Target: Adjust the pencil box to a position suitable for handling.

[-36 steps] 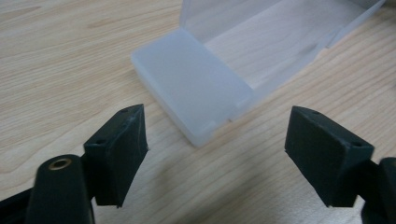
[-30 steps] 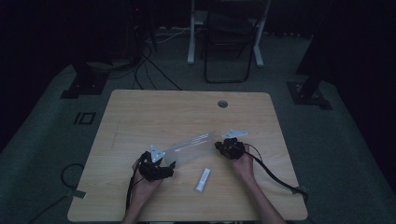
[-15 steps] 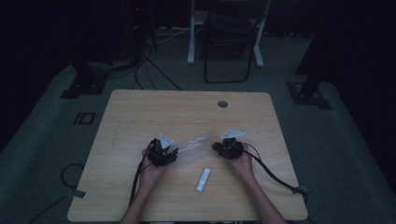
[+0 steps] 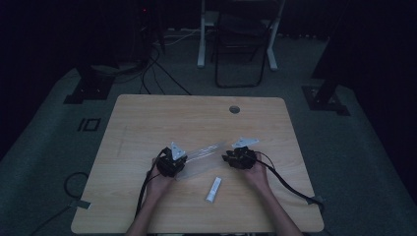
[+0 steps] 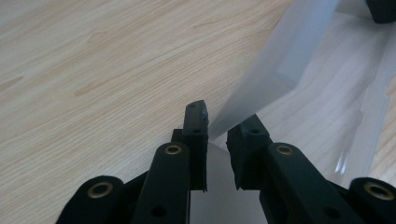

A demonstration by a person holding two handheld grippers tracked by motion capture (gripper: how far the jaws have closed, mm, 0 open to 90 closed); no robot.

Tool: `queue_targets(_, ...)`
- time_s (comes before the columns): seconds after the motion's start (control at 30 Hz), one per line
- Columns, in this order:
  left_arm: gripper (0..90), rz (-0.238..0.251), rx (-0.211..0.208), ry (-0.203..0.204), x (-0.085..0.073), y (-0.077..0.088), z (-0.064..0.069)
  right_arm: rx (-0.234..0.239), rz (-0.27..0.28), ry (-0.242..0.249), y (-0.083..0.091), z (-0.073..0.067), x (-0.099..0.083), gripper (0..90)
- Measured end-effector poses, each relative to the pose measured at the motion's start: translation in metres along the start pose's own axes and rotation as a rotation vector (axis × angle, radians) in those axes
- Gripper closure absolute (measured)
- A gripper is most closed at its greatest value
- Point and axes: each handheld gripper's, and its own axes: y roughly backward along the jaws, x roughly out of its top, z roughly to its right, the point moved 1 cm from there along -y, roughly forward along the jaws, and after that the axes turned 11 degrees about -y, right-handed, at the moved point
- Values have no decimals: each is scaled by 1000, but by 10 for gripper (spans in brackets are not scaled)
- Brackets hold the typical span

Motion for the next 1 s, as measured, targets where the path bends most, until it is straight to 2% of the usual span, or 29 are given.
queue_targets(0.1,790,3,0,-27,-4,4,1,4,1,3,0,-2,-1,650)
queue_targets(0.17,790,0,11,-29,-8,8,-1,4,3,3,0,-2,-1,646)
queue_targets(0.27,791,-3,26,-5,-15,13,-5,10,19,5,3,-3,0,616)
queue_targets(0.33,792,-8,55,11,-20,16,-7,28,37,3,6,-6,0,613)
queue_targets(0.43,792,-17,87,35,-26,20,-14,26,54,-3,11,-8,1,593)
queue_targets(0.53,791,-14,97,62,-32,22,-20,40,72,-1,17,-8,2,580)
queue_targets(0.63,777,-13,94,88,-35,23,-24,29,69,2,22,-6,-1,570)
queue_targets(0.7,740,-18,85,98,-36,23,-26,22,66,2,25,-4,-3,564)
queue_targets(0.87,550,-12,69,117,-37,23,-23,4,54,2,31,0,-12,550)
queue_targets(1.0,484,23,55,146,-38,32,-23,-19,37,5,40,6,-23,535)
